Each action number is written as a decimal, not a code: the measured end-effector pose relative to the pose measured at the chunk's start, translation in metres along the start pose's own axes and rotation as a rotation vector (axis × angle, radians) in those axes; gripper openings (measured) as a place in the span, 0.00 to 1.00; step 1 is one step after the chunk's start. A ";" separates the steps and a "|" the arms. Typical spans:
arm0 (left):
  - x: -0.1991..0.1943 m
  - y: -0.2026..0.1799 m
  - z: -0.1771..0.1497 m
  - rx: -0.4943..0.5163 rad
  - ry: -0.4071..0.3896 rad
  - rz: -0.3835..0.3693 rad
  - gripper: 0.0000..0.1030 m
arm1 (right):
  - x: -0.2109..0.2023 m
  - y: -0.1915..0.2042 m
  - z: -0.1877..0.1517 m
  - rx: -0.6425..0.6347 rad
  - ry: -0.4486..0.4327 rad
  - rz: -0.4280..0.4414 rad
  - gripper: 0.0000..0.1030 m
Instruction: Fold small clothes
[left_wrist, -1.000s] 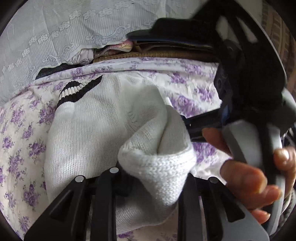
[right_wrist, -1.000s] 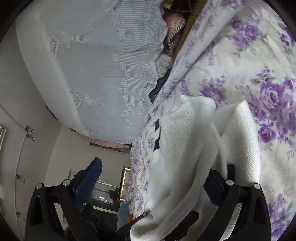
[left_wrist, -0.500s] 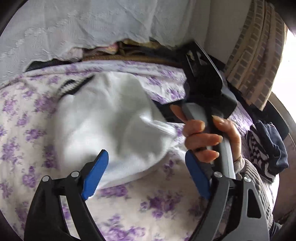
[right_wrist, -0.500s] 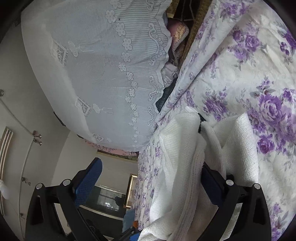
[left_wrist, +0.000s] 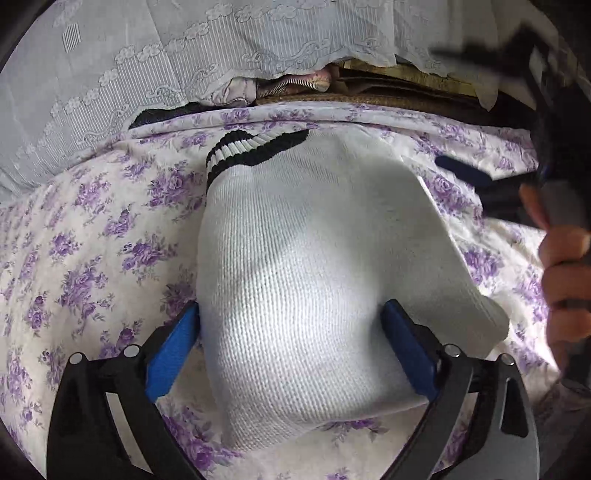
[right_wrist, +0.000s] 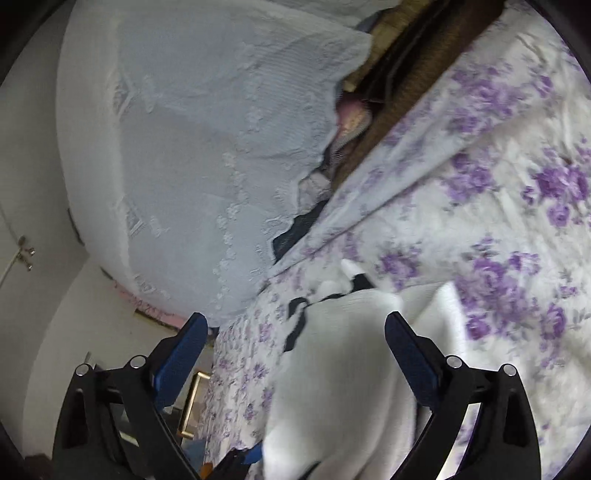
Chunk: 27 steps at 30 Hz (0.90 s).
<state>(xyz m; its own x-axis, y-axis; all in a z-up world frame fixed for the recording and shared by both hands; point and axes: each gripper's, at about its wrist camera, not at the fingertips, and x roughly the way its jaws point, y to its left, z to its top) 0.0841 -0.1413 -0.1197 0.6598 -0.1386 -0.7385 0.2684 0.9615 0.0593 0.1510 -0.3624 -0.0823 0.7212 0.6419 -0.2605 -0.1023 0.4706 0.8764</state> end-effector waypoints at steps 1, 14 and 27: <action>-0.002 -0.001 -0.002 -0.002 -0.003 -0.001 0.92 | 0.006 0.006 -0.003 -0.011 0.037 0.051 0.95; 0.003 -0.020 -0.001 0.083 -0.056 0.094 0.92 | 0.011 -0.016 -0.009 0.035 0.086 -0.147 0.93; -0.035 0.034 -0.007 -0.018 -0.154 0.118 0.92 | -0.024 0.039 -0.080 -0.405 0.099 -0.604 0.96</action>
<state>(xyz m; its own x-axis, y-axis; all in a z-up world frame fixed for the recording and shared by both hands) 0.0654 -0.1022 -0.0961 0.7857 -0.0578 -0.6159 0.1710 0.9771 0.1265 0.0749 -0.3113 -0.0738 0.6686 0.2420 -0.7032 0.0344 0.9345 0.3543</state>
